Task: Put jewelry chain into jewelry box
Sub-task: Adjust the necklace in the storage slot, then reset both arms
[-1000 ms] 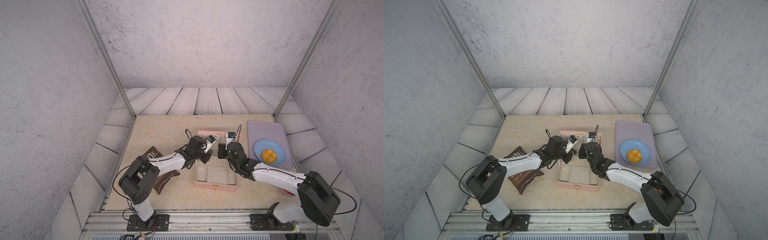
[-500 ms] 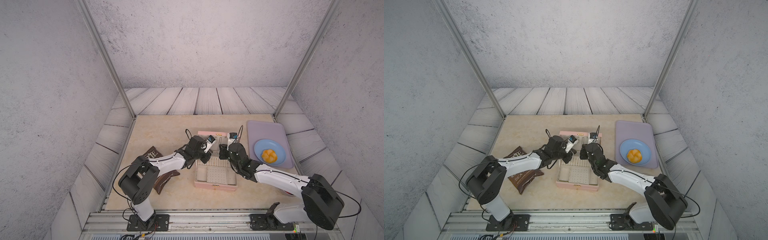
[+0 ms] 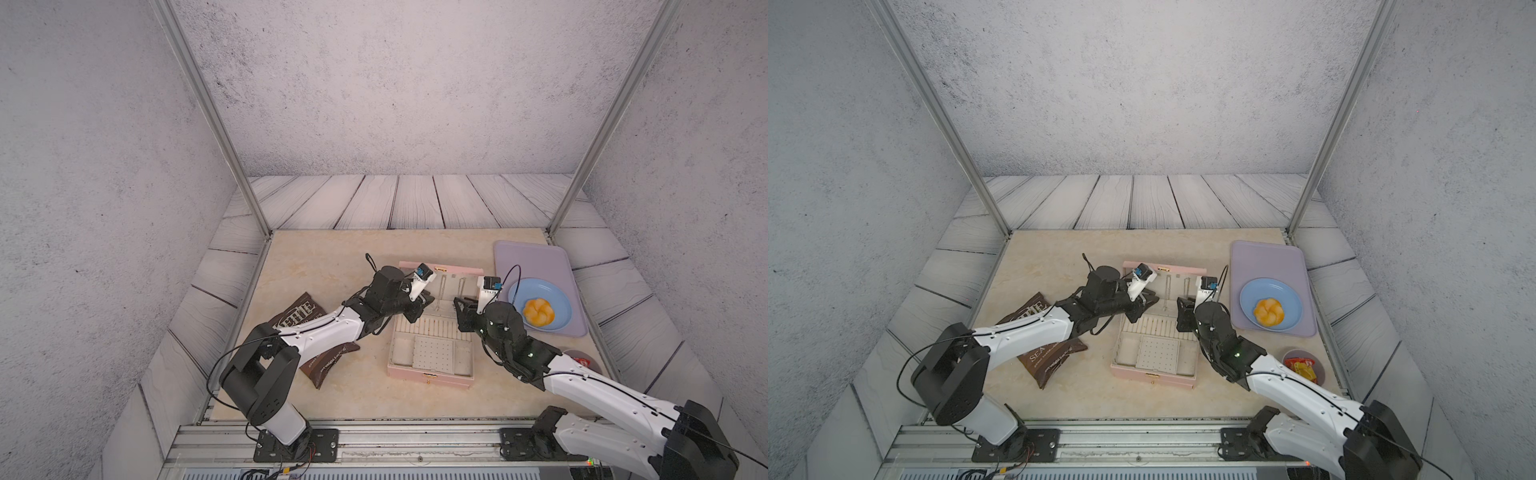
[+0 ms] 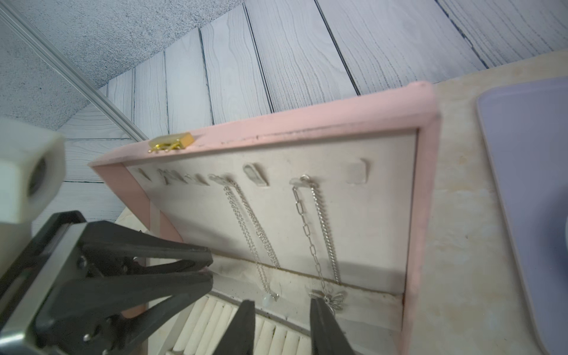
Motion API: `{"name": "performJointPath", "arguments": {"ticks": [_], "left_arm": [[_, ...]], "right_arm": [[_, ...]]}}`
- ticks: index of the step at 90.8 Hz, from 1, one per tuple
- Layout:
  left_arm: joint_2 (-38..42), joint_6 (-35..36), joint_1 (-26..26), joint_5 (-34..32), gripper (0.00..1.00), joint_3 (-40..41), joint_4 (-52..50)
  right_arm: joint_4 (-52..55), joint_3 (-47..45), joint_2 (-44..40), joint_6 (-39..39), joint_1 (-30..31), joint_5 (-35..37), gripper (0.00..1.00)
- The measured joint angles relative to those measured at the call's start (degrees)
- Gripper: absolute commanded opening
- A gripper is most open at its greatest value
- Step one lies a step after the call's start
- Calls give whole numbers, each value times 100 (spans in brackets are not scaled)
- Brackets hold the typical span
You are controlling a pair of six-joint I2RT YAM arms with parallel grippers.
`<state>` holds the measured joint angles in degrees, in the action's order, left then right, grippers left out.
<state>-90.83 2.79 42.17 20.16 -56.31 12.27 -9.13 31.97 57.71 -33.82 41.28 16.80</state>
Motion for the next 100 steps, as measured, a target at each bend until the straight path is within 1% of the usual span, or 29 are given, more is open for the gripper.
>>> {"name": "performJointPath", "arguments": {"ticks": [6,10,23,30,40,44,60,66,74,84,91,100], "left_arm": [[22,0,0,22,26,0,-15],[50,0,0,24,27,2,-44],[391,-50,0,22,35,131,-105],[732,-138,0,11,37,269,-129],[1202,-337,0,-37,39,544,-131],[1368,-446,-4,-46,40,678,-131],[1878,-953,-35,-131,46,1211,-210],[2000,-1161,-74,-179,47,1370,-258],[2109,-1438,-153,-249,49,1547,-302],[2299,-1814,-319,-306,49,1845,-323],[2527,-1989,-527,-308,51,2129,-345],[2962,-2096,-953,-402,56,2524,-487]], "right_arm": [[63,-15,-125,11,-2,-24,39],[103,-26,-212,48,0,-39,43],[332,-33,-531,317,0,-68,63],[494,-42,-748,501,0,-81,69],[688,-35,-920,723,-11,-245,70],[778,-9,-903,754,-11,-350,68],[817,44,-398,492,-17,-699,58],[758,44,-131,367,-17,-772,57],[702,44,94,234,-17,-763,58],[675,44,85,186,-44,-693,62],[717,31,-96,188,-98,-616,65],[848,-55,-540,258,-280,-535,69]]}}
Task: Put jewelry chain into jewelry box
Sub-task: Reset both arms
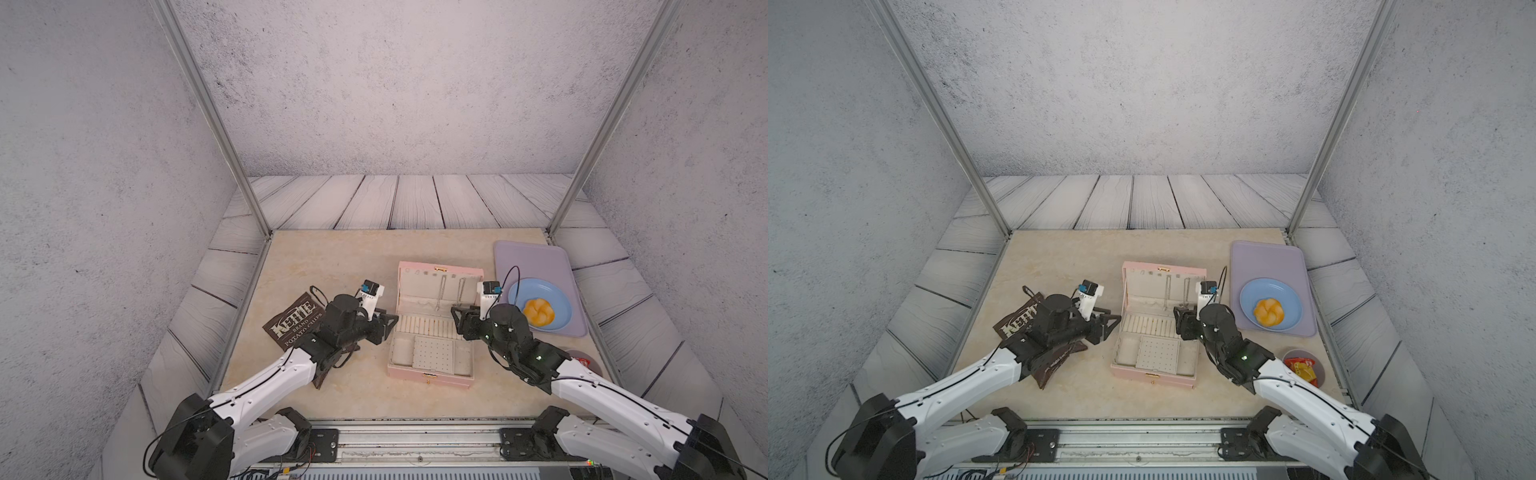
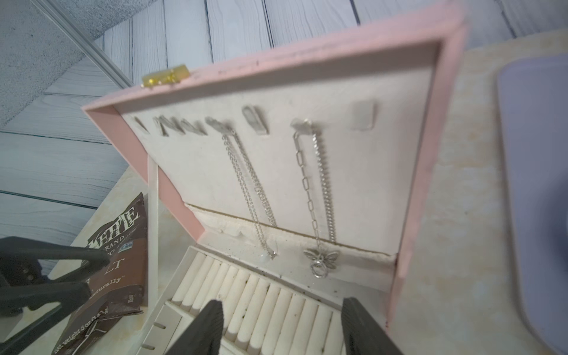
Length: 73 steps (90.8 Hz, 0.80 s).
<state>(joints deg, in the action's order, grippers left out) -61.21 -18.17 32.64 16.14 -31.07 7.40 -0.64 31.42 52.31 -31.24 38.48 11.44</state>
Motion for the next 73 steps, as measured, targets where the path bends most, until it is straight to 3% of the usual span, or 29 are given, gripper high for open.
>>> {"name": "performJointPath", "arguments": {"ticks": [21,35,43,52,73], "left_arm": [[1003,61,-1261,-809,71,520,-52],[905,20,-2579,-922,73,531,382],[767,83,-3165,-979,83,562,597],[717,332,-3353,-1217,98,739,955],[50,859,-3364,-1705,99,1346,2050]], "right_arm": [[439,-358,-1001,315,-1488,-251,78],[573,-363,-1071,656,-2653,-619,85],[361,-363,-787,772,-3333,-953,88],[-63,-367,-232,874,-3877,-1154,92],[-1200,-417,1137,1451,-4081,-1084,96]]}}
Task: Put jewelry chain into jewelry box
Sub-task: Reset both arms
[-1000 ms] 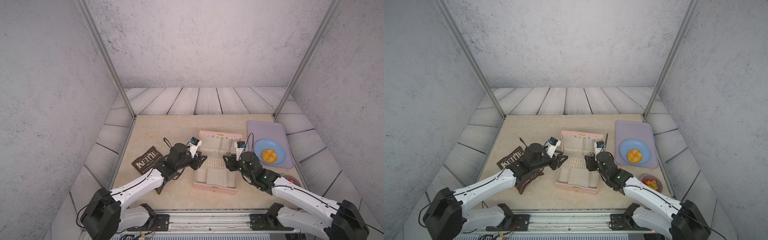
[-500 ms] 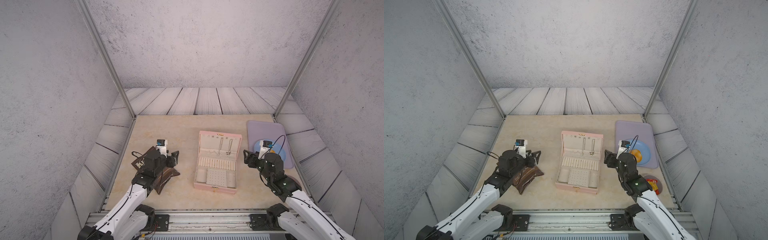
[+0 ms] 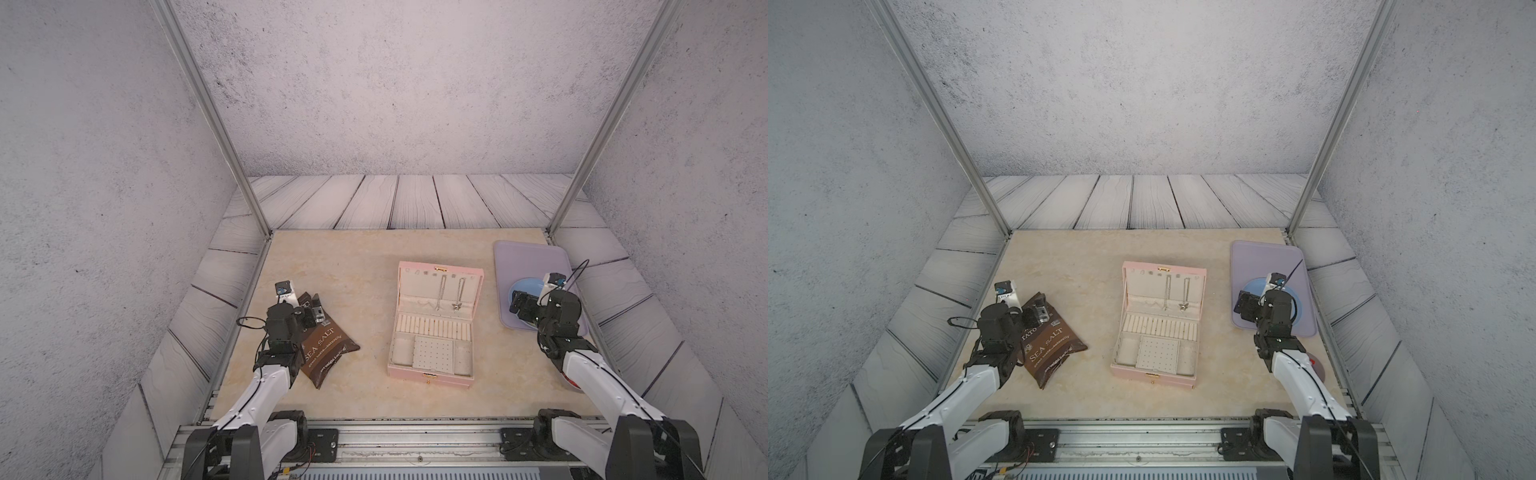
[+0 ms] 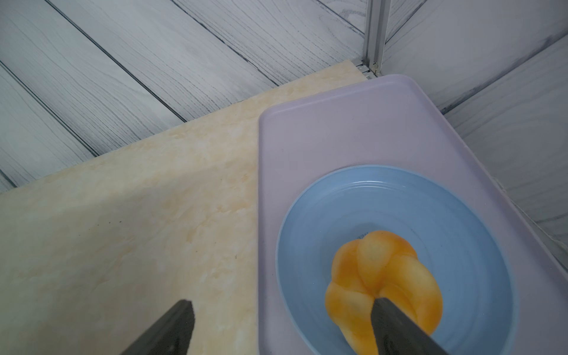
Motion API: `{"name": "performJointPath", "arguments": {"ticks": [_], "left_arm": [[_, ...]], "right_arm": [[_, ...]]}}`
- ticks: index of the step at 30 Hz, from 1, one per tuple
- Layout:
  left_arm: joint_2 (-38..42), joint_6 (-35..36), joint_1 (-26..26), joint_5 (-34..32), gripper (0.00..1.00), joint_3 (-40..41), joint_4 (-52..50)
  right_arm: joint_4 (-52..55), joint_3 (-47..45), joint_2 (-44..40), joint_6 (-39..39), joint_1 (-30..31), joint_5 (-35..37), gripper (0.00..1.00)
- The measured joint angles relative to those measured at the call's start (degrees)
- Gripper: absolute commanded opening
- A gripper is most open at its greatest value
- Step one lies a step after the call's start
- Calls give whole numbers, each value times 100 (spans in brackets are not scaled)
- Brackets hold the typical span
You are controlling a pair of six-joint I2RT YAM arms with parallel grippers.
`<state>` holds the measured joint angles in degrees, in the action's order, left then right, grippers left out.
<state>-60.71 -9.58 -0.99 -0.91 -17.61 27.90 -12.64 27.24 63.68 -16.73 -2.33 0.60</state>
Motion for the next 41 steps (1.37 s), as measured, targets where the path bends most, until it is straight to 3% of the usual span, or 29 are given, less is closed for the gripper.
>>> {"name": "performJointPath", "arguments": {"ticks": [4,9,14,16,23,41], "left_arm": [[-815,262,-2,155,99,111,804],[-1373,678,-2,531,99,-79,1049],[-2533,1003,-2,833,99,-87,2411],[-2767,1058,-4,907,99,-205,2164],[-2785,944,-162,778,99,-898,1781],[-2782,916,-162,645,99,-911,1467]], "right_arm": [[-833,-170,496,348,0,76,99],[-1917,-605,1067,828,17,-33,99],[-3436,-841,2015,1174,28,-197,99],[-3901,-879,2455,1250,28,-264,99],[-3464,-223,2594,1342,133,-160,99],[-3471,-234,2599,1401,164,-153,99]]}}
